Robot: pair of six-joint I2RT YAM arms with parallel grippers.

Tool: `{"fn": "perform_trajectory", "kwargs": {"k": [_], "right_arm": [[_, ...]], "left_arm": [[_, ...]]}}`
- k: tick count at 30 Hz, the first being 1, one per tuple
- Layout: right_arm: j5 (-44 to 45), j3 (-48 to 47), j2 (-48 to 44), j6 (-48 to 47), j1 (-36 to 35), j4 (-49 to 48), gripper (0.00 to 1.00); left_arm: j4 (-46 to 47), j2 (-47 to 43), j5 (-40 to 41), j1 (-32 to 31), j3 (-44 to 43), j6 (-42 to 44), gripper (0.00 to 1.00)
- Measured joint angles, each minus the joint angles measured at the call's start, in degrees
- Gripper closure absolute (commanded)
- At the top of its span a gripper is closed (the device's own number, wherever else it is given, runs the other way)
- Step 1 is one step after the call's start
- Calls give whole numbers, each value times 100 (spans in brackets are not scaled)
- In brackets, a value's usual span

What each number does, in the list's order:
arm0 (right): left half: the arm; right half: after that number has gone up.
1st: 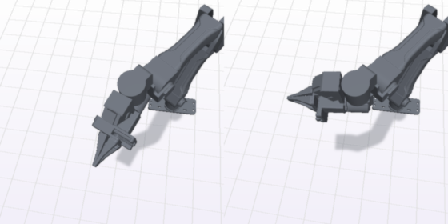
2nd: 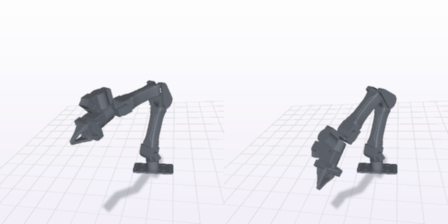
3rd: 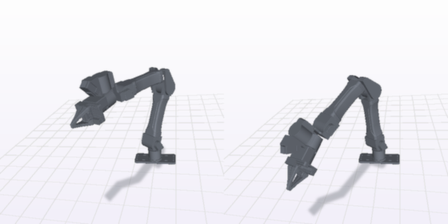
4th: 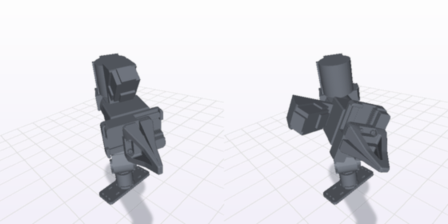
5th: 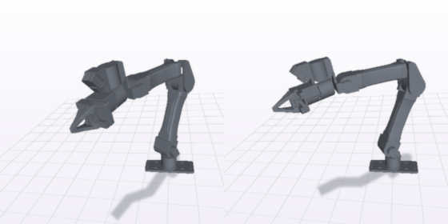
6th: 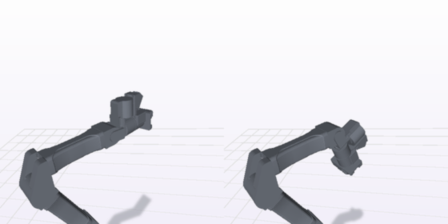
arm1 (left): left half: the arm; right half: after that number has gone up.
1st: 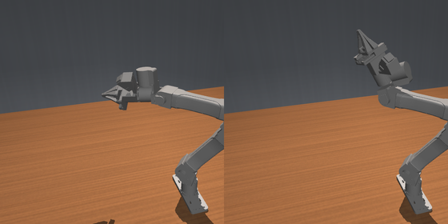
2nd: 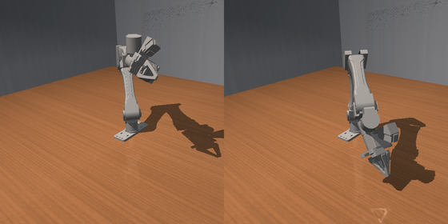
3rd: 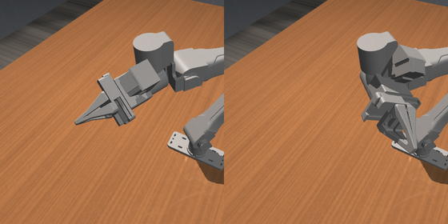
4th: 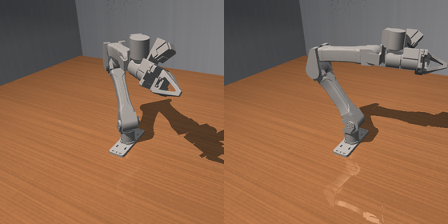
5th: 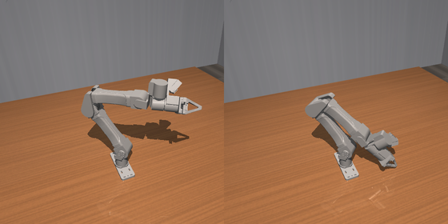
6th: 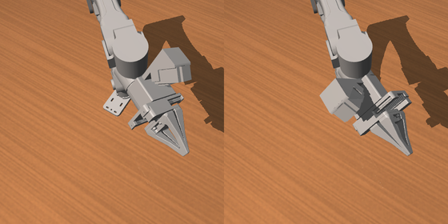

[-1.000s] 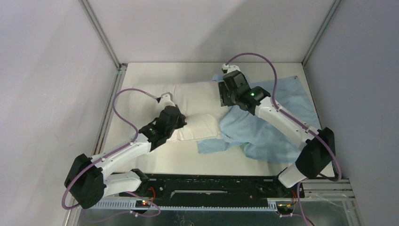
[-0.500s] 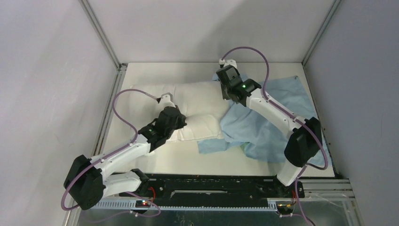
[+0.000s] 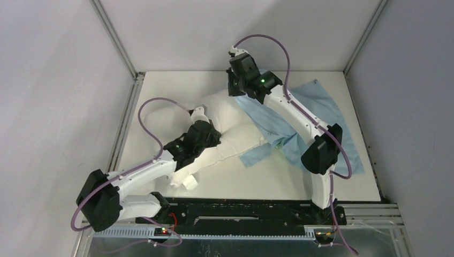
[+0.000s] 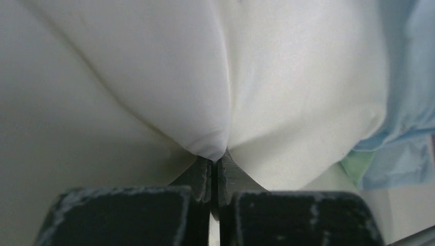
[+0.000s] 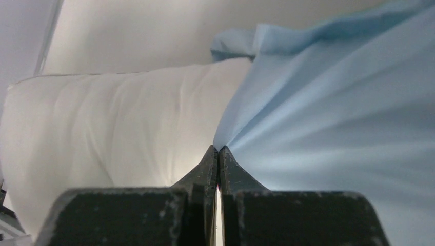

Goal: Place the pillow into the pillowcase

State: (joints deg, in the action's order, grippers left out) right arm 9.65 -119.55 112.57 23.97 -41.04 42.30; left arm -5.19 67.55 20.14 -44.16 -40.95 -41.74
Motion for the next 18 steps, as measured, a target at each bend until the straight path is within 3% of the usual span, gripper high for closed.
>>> {"fn": "perform_trajectory", "kwargs": {"k": [2, 3, 5, 7, 11, 18], "right_arm": [[-116, 11, 122, 46, 46, 13, 87], [-142, 70, 138, 57, 68, -13, 68], [-177, 337, 85, 83, 107, -31, 45], [-149, 732, -101, 70, 109, -90, 35], [122, 1921, -1036, -7, 9, -114, 30], [874, 4218, -3707, 243, -216, -376, 39]], "left_arm": [[4, 109, -101, 46, -120, -116, 100], [11, 151, -144, 74, -155, -184, 100], [9, 234, -223, 146, -229, -302, 100], [0, 323, -251, 190, -321, -389, 100], [9, 468, -282, 221, -431, -507, 100], [7, 490, -291, 251, -439, -632, 100]]}}
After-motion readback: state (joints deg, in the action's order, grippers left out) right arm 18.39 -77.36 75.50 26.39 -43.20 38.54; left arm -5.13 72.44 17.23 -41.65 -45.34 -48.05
